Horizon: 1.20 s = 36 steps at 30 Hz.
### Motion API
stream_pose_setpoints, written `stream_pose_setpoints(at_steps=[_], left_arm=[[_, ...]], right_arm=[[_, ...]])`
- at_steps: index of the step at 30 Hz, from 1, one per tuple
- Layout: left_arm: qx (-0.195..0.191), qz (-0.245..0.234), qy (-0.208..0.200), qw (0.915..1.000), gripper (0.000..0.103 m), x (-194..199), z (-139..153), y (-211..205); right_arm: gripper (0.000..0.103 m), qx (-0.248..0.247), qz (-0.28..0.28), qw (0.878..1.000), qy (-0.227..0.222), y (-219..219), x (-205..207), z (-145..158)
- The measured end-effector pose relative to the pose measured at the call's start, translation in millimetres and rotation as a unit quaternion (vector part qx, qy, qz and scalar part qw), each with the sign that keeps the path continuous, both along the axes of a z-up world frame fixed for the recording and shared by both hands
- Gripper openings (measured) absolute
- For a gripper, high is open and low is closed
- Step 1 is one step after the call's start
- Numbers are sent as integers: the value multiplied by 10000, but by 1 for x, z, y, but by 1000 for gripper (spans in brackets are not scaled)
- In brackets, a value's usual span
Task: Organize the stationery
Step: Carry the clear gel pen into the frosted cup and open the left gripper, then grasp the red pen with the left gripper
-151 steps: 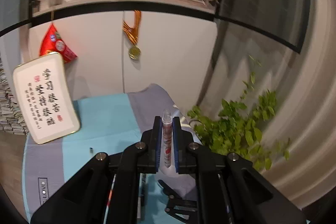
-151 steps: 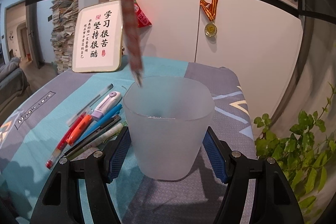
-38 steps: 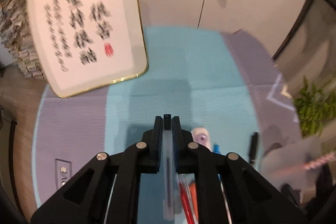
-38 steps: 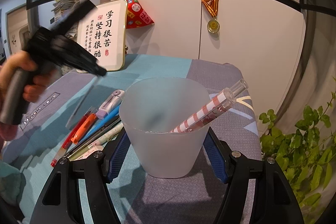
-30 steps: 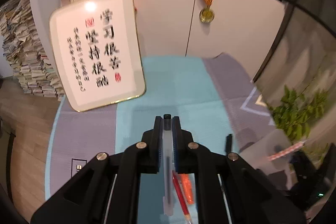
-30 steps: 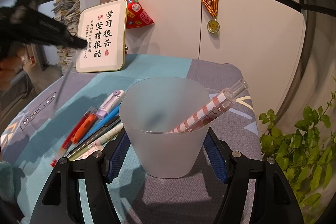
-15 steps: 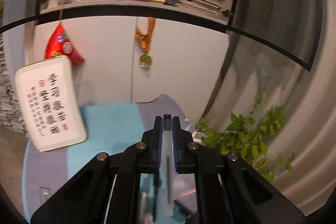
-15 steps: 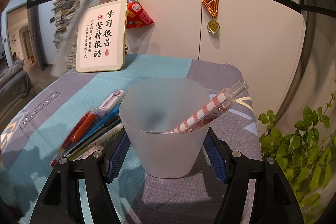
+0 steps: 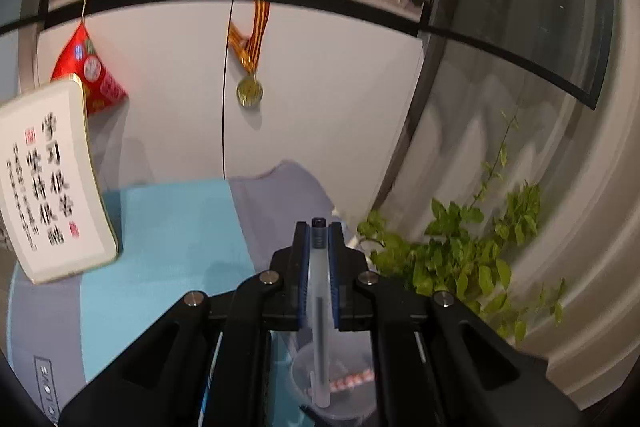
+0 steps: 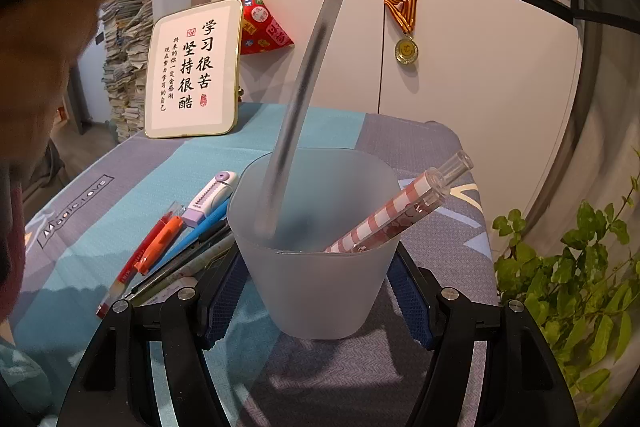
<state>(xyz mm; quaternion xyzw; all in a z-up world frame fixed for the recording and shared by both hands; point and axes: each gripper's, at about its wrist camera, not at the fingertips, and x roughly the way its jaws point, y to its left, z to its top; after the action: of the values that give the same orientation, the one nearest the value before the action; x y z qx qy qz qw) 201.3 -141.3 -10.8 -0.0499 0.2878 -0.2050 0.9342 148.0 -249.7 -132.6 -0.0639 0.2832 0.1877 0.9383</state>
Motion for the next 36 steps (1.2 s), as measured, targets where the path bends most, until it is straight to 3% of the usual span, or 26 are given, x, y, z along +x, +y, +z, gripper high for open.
stream_pose_setpoints(at_steps=[15,23,24,26,28,32,36], left_arm=[[309,-126,657,9973,8,-36,-27,19],[453,-172,673,9966,8,-46,-23,17],[450,-187,673,9965,10,-46,-22,17],[445,-160,681,9966,33,-48,-19,20],[412,-48,650,9970,46,-50,-15,27],[574,381,527,9962,46,-53,-14,50],[689,894,916,9894,46,-46,-38,84]], right_arm=[[70,-6,4,10000,-5,1,0,0],[70,-17,10,10000,-15,1,-2,-1],[70,-12,8,10000,-14,1,-2,0],[70,-16,9,10000,-14,1,-2,0],[70,-17,10,10000,-14,1,-2,0],[70,-21,13,10000,-18,2,-2,1],[70,-26,12,10000,-22,0,-2,1]])
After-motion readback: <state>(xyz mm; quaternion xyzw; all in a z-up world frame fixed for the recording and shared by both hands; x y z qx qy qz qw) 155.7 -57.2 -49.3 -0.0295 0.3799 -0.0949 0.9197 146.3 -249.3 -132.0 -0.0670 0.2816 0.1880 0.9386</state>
